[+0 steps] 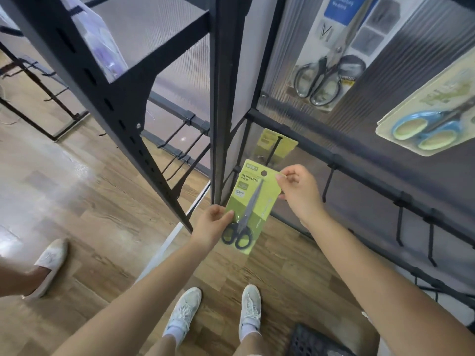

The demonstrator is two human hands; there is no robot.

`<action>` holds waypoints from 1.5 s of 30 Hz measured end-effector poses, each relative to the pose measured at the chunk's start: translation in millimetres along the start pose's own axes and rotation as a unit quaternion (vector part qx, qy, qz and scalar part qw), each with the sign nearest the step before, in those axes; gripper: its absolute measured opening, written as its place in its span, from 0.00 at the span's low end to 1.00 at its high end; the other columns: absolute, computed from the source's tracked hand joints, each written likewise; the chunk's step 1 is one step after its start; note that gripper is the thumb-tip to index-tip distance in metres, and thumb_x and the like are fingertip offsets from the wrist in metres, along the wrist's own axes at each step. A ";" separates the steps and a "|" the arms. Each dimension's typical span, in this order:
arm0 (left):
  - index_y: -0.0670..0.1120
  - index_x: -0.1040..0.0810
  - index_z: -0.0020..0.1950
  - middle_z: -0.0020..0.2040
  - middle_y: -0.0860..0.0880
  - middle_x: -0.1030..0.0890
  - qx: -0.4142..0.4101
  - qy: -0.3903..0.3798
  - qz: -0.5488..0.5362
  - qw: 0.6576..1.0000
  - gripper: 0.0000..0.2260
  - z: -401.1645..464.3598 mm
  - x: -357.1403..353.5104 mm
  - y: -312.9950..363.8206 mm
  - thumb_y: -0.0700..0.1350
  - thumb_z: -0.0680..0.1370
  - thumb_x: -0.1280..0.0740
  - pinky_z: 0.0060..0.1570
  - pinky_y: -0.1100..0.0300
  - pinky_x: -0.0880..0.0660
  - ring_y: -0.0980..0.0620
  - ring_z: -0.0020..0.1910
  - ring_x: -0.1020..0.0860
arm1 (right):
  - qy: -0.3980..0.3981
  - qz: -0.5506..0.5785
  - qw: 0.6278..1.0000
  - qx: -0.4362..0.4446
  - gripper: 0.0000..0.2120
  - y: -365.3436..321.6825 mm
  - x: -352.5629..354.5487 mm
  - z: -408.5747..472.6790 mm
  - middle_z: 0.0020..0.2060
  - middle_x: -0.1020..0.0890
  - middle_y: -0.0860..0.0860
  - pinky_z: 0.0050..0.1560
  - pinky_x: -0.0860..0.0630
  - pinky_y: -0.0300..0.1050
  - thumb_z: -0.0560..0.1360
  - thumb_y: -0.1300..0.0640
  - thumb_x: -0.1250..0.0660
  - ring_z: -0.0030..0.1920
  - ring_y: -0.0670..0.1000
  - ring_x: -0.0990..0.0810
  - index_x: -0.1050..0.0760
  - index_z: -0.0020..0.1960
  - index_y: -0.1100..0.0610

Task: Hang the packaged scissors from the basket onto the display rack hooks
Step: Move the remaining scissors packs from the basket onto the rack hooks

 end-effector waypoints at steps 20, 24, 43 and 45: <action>0.43 0.25 0.55 0.48 0.48 0.21 0.025 0.031 0.039 0.998 0.15 83.9 -35.7 5.7 0.53 0.79 0.39 0.56 0.52 0.27 0.48 0.51 0.23 | 0.074 -0.099 0.986 0.110 0.02 21.3 -6.2 52.1 0.34 0.27 0.42 0.33 0.32 0.30 0.78 0.60 0.37 0.34 0.42 0.27 0.29 0.47 0.56; 0.41 0.26 0.62 0.56 0.45 0.21 0.007 0.027 0.076 0.997 0.20 104.7 -46.7 15.5 0.55 0.80 0.41 0.53 0.56 0.29 0.47 0.55 0.23 | 0.093 -0.120 0.981 0.122 0.04 25.7 -3.6 65.9 0.40 0.23 0.48 0.40 0.26 0.38 0.79 0.60 0.38 0.40 0.47 0.24 0.27 0.52 0.58; 0.41 0.35 0.71 0.70 0.42 0.31 -0.149 0.028 0.358 0.921 0.20 100.1 -55.9 54.5 0.50 0.82 0.46 0.64 0.53 0.36 0.43 0.68 0.33 | 0.077 -0.256 0.957 0.115 0.27 28.4 7.9 35.7 0.71 0.35 0.53 0.57 0.35 0.34 0.79 0.51 0.41 0.69 0.50 0.32 0.44 0.75 0.56; 0.41 0.34 0.69 0.69 0.42 0.31 -0.200 0.034 0.401 0.894 0.18 82.0 -51.2 62.9 0.50 0.82 0.45 0.64 0.52 0.35 0.43 0.67 0.33 | 0.086 -0.305 0.942 0.111 0.27 19.0 13.6 20.9 0.72 0.36 0.53 0.63 0.32 0.42 0.80 0.51 0.41 0.69 0.52 0.33 0.44 0.75 0.57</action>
Point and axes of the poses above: each hand's wrist, its own z-axis towards the middle knuckle, its own x-axis out of the back of the hand, y = z × x, the point moved 2 cm from there along z, towards the middle knuckle
